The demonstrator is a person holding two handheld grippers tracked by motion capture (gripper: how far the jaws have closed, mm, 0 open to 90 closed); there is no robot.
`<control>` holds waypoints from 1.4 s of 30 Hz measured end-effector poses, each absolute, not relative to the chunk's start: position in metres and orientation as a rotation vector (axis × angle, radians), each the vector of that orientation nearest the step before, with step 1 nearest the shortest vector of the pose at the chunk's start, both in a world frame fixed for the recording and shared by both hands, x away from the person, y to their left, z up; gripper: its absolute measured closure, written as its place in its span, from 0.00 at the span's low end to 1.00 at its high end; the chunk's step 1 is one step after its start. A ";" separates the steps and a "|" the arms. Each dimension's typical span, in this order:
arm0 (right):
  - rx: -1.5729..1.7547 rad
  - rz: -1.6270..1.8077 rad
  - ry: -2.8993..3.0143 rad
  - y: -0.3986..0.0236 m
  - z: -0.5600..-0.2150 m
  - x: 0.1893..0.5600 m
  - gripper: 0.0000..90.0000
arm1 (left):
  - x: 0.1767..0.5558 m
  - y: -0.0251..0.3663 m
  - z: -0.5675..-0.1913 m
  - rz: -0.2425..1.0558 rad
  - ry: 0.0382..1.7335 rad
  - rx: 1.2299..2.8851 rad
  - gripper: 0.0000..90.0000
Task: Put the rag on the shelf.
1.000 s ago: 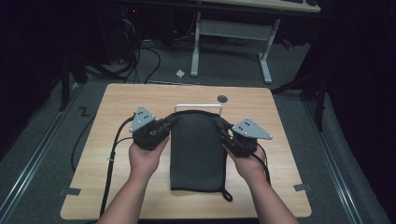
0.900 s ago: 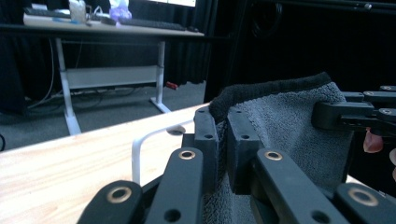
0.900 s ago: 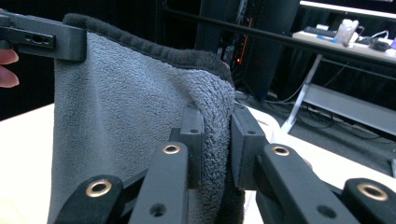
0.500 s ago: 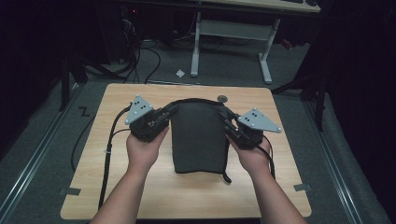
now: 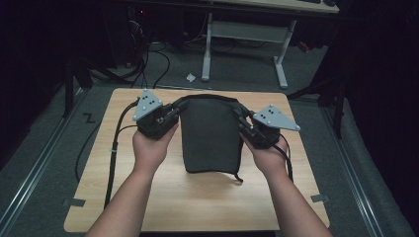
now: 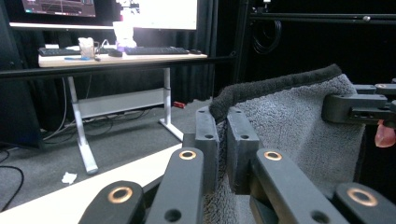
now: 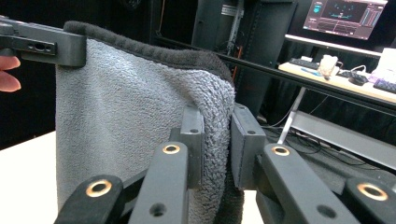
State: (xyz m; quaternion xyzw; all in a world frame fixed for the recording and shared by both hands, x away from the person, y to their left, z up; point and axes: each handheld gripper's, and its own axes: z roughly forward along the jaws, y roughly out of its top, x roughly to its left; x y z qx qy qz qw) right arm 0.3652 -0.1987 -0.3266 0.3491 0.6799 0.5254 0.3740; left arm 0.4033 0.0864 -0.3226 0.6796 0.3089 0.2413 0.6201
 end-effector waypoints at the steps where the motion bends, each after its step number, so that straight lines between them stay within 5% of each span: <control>1: 0.897 1.341 1.741 -0.199 -0.325 0.368 0.87 | 0.407 0.086 -0.322 0.547 0.713 1.563 0.94; 18: 0.979 1.362 1.728 -0.205 -0.316 0.436 0.87 | 0.473 0.071 -0.307 0.627 0.741 1.598 0.94; 42: 1.049 1.252 1.855 -0.214 -0.352 0.505 0.85 | 0.537 0.058 -0.348 0.630 0.831 1.748 0.94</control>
